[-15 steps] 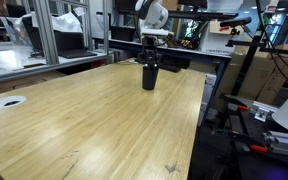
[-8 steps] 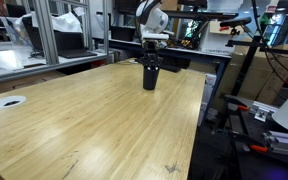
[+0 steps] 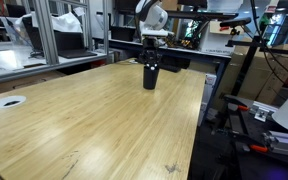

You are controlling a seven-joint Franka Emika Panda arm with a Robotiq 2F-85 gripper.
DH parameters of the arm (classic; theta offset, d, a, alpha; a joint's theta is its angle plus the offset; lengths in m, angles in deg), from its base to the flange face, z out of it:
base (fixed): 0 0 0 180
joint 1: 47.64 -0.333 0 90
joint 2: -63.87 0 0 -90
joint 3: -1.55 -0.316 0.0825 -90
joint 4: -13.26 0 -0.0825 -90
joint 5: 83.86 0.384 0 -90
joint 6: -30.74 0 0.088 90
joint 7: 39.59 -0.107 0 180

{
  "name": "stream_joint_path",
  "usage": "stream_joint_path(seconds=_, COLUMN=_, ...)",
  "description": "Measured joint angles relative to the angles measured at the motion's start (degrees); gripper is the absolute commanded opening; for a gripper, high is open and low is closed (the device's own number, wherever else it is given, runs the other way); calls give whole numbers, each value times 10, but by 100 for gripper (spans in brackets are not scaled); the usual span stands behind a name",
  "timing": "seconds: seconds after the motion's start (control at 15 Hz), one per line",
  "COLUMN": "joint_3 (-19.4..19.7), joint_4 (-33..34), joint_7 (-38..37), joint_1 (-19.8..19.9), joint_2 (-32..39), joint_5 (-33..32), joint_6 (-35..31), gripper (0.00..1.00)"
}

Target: Move marker from the black cup and place it on the table

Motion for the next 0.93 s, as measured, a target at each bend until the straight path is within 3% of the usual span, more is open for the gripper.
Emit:
stream_joint_path(seconds=0.47, joint_3=3, joint_4=31, joint_7=-21, joint_1=0, joint_2=-31, joint_5=-1, joint_6=50, gripper=5)
stream_joint_path(seconds=0.93, joint_3=4, joint_4=38, joint_7=-35, joint_1=-11, joint_2=-110, joint_5=-6, joint_6=92, gripper=5)
